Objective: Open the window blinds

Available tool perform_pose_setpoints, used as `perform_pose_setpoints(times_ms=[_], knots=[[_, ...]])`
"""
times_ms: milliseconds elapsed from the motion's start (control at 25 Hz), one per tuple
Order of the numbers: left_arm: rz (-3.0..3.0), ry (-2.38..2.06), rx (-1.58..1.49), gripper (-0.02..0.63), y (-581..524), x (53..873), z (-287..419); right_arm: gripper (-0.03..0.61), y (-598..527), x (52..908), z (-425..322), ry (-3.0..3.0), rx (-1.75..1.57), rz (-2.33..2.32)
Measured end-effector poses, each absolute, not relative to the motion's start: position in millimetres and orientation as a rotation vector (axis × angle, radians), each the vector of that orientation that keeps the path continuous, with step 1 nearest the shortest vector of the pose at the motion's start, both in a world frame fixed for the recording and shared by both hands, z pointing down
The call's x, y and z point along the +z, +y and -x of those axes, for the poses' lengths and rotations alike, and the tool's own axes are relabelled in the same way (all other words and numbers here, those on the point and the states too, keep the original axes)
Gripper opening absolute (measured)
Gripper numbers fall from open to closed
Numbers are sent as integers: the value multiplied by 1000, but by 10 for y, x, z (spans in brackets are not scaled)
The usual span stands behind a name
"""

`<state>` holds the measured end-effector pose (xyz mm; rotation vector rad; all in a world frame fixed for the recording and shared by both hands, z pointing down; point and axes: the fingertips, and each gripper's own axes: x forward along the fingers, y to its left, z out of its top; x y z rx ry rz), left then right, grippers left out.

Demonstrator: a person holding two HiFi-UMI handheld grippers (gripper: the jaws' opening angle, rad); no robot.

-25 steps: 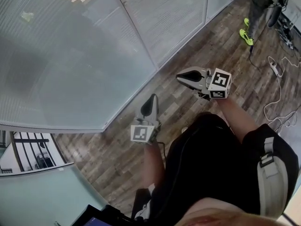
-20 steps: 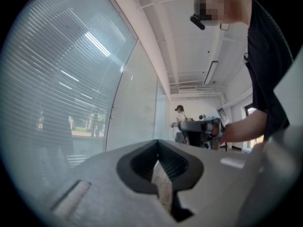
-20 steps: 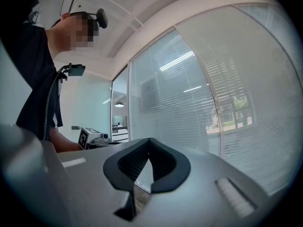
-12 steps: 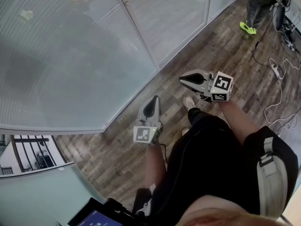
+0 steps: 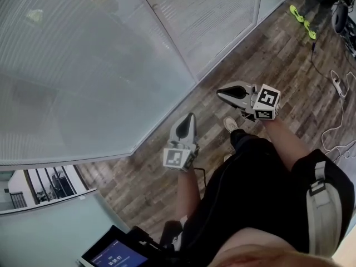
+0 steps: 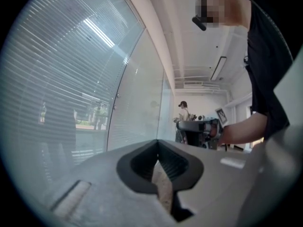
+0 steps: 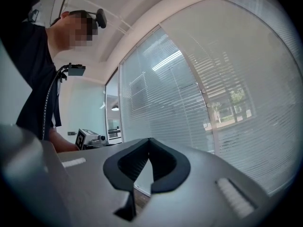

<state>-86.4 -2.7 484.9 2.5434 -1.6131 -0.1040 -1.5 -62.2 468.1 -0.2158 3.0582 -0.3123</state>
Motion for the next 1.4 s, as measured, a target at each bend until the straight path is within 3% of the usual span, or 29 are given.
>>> perform_pose_setpoints(times_ms=[1400], knots=[[-2486,-1937,129,3,-1931,4313,1216,6,-2755,4353,343,2941,-317,-89]])
